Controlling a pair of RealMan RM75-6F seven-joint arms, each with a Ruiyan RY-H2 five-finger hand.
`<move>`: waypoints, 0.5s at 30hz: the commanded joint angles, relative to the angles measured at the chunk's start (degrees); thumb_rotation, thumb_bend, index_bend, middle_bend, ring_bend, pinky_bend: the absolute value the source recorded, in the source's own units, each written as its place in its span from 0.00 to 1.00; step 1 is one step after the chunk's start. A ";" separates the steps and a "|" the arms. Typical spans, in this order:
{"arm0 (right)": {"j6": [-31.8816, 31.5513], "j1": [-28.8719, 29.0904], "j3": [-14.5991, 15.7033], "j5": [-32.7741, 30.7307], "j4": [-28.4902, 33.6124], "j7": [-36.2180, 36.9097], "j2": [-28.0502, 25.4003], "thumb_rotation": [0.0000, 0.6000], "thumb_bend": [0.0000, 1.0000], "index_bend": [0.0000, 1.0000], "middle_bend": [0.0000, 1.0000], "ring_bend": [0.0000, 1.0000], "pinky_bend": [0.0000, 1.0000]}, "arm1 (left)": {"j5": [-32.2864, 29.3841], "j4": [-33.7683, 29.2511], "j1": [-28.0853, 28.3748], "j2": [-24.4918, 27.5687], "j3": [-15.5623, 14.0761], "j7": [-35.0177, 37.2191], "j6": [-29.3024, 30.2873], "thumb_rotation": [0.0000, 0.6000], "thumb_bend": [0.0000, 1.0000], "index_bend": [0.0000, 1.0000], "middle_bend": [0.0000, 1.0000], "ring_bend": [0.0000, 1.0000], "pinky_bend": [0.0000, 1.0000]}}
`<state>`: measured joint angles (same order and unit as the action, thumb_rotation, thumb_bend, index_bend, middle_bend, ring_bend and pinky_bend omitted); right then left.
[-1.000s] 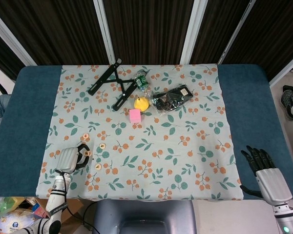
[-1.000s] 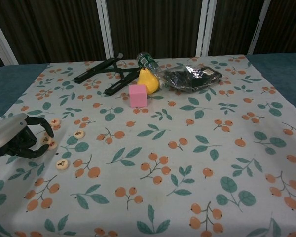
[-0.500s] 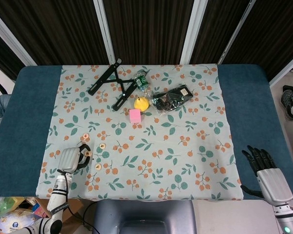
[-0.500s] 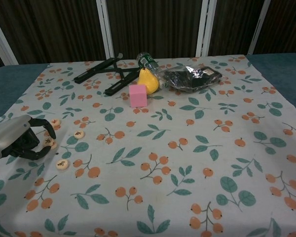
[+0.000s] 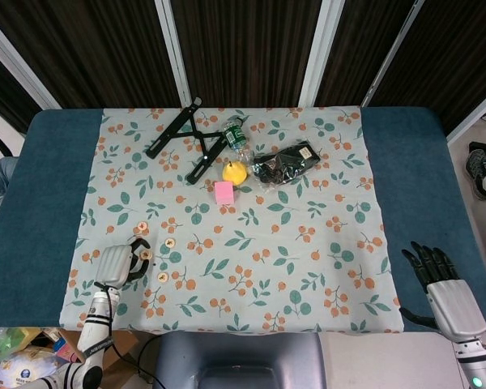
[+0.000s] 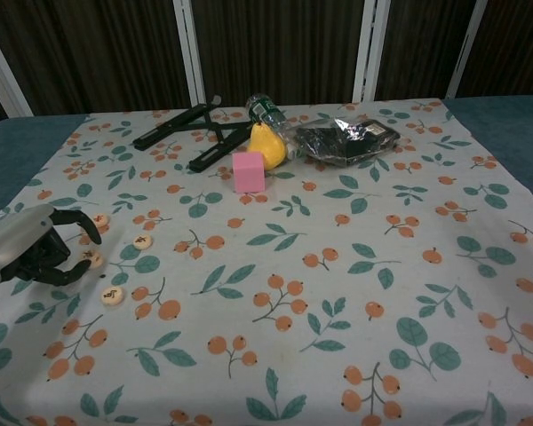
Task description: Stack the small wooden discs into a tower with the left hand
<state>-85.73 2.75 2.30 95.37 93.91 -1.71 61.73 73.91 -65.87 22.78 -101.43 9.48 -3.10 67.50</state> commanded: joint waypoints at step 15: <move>0.19 0.04 0.50 0.85 0.01 -0.58 0.24 1.00 0.20 0.00 0.00 0.00 0.00 | 7.80 -11.99 -4.48 6.24 -8.38 4.88 3.69 1.00 0.41 0.35 1.00 1.00 1.00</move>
<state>-85.55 2.80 2.80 96.23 93.92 -2.29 61.97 81.58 -78.04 18.51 -94.69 1.39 1.97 71.29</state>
